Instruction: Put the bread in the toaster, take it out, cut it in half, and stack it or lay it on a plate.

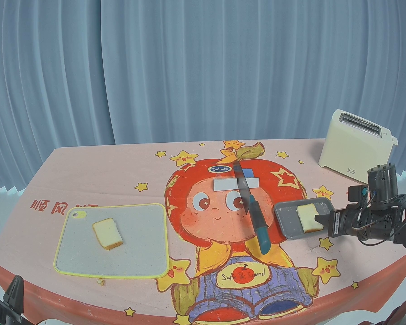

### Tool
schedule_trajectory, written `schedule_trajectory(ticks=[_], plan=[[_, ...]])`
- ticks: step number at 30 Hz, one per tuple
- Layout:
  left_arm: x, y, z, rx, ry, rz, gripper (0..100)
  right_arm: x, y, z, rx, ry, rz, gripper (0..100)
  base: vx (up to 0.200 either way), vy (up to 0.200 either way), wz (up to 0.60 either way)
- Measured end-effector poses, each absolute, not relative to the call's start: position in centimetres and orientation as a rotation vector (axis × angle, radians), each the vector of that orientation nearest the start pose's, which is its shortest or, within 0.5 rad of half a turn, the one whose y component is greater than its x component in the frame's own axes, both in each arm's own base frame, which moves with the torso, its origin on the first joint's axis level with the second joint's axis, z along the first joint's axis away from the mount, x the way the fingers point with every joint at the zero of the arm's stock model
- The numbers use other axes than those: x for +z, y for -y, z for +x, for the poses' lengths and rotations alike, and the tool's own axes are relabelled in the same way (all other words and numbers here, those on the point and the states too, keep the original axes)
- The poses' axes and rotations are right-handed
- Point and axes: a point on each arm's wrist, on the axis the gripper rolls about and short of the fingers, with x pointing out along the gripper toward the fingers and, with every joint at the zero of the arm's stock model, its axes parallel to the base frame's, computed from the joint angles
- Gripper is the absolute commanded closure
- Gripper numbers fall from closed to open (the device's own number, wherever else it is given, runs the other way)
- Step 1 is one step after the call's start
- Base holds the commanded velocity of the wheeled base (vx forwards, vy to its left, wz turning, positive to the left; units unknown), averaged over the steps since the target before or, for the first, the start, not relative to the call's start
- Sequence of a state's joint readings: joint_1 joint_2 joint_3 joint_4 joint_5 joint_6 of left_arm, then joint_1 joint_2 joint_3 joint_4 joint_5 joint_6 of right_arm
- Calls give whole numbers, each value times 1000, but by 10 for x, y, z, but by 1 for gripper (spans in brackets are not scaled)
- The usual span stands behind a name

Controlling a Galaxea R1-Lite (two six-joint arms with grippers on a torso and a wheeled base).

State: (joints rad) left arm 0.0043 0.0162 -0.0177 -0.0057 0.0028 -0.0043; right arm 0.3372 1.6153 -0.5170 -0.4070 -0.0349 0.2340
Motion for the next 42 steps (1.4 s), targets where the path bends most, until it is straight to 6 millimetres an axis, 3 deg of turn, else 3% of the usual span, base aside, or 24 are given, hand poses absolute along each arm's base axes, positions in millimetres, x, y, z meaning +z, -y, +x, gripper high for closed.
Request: schedule_trajectory(ticks=[42], plan=[[81, 0, -23, 7, 7, -4, 100, 130, -81, 218, 203, -631, 89, 0, 0, 0, 0]])
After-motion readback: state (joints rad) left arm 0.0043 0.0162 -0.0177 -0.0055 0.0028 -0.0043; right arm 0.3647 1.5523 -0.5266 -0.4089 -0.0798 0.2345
